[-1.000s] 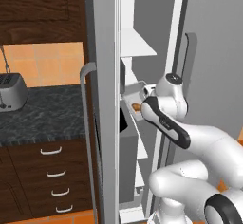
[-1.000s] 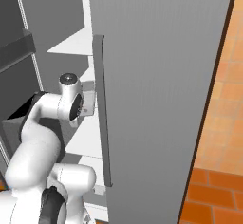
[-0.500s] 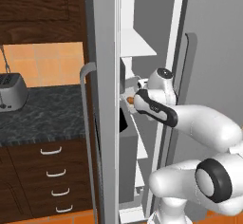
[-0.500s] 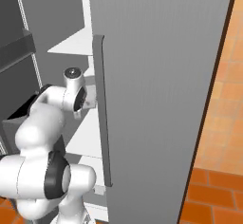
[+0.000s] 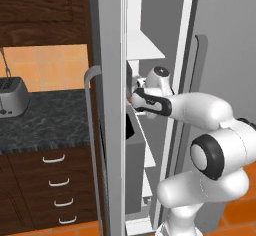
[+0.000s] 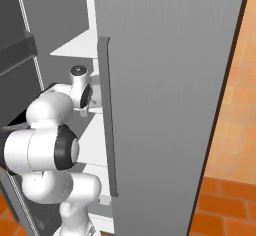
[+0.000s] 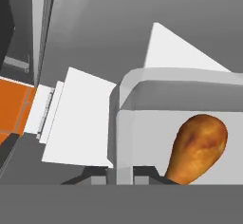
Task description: Take the meat container that has the chicken drumstick and place it on the second highest rack of the freezer. Then take the vegetable container that has the eggplant and carrot and place it on the highest rack of the freezer.
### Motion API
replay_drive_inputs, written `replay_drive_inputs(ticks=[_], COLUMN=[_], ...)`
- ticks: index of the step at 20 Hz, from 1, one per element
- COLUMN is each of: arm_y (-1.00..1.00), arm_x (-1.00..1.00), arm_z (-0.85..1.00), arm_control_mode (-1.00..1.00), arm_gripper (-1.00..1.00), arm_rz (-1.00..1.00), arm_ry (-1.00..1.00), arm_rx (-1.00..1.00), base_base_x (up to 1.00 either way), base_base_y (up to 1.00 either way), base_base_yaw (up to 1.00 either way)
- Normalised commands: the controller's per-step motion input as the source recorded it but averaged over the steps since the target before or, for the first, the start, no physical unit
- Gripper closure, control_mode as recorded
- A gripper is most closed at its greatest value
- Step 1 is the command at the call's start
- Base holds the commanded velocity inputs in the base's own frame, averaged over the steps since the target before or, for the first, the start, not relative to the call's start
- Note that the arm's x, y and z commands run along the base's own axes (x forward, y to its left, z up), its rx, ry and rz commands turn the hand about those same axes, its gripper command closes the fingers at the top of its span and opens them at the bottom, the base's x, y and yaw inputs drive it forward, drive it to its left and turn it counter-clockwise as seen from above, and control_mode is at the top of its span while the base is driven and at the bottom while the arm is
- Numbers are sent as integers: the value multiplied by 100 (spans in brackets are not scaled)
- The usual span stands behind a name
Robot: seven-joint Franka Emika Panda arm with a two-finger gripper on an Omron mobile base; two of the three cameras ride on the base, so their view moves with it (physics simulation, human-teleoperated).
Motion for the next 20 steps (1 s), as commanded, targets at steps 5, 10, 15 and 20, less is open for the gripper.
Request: replay_drive_inputs(ticks=[5,10,15,20], arm_y=[7,4,13,11], arm_x=[61,55,35,23], arm_z=[-16,-33,-49,-29], arm_control_mode=[-100,-100,-100,-100], arm_gripper=[100,100,-100,-100], arm_rz=[-1,-1,0,0], arm_ry=[1,6,7,2], arm_rx=[-2,-2,-4,-3], base_base_x=[0,0,0,0], base_base_y=[0,0,0,0], base_base_yaw=[0,0,0,0])
